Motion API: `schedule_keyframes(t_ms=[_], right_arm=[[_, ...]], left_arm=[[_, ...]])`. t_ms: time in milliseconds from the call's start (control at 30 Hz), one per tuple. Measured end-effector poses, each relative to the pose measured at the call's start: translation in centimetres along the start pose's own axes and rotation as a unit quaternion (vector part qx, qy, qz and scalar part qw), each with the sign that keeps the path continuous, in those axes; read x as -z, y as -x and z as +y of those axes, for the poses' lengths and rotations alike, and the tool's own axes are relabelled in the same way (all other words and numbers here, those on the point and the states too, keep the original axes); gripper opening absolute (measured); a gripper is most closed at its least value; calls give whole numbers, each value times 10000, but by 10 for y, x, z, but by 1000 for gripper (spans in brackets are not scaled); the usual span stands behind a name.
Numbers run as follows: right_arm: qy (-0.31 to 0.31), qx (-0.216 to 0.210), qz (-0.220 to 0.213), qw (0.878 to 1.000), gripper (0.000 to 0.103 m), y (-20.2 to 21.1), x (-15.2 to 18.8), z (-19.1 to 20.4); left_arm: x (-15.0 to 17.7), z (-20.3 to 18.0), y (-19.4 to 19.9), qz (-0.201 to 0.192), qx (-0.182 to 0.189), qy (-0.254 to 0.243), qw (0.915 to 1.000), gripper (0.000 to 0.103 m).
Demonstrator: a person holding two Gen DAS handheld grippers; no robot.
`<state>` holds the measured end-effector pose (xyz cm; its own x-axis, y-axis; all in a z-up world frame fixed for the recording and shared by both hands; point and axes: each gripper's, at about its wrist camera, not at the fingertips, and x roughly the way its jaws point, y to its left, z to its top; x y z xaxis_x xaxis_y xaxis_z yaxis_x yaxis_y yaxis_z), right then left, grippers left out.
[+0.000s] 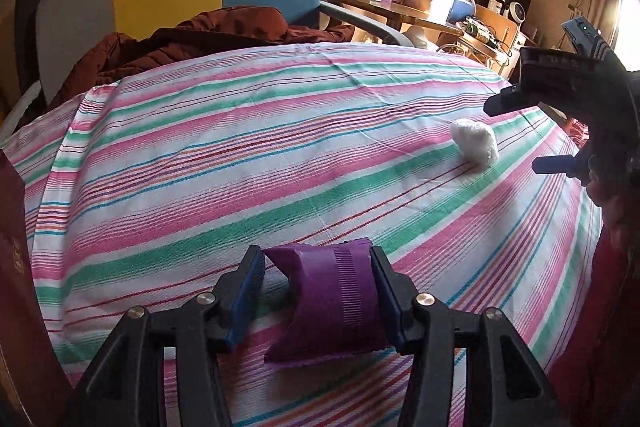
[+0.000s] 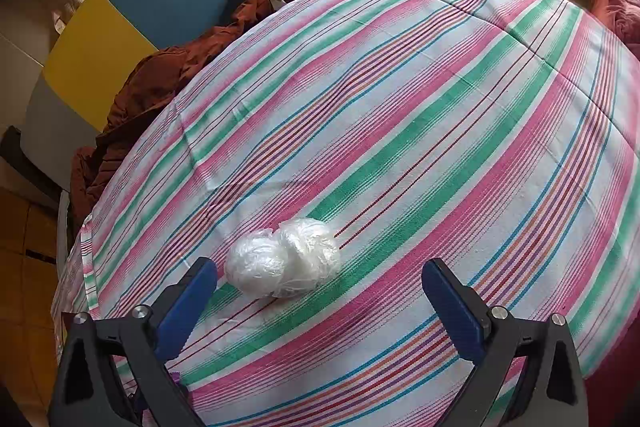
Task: Organize objects
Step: 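Grasp the white cotton ball bundle with the right tool while left tool holds pouch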
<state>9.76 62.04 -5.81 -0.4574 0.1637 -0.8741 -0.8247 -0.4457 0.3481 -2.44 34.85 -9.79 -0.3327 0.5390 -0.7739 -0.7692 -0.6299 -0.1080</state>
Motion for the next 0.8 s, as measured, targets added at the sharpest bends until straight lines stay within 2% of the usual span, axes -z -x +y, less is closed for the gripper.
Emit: schedule_keyframes(t_ms=[167,233,367,667,700,767,800], right_arm=[[85,-44,-63,9999,103,2,0,3],[130,-76,-75,9999,103,2,0,6],[446,-142,-63,9989,103,0,2,21],[1179,373,12,9923,102,-26,1,47],[1268,441,96,9909,99,-32,1,48],[1435,622,328,9871,67,-41,5,49],[1504,674,296,9859,67,-40,6,50]], left_arm=[[2,2,-1,-25,89,66,9999,53],[3,1,-1,-7,6,45,10000,47],[4,2,-1,-28,35,79,10000,47],[5,1,-1,-61,-20,70,10000,46],[5,1,-1,-65,-26,66,10000,46],[5,1,-1,-70,-30,64,10000,46],[5,0,-2,-73,-38,57,9999,46]])
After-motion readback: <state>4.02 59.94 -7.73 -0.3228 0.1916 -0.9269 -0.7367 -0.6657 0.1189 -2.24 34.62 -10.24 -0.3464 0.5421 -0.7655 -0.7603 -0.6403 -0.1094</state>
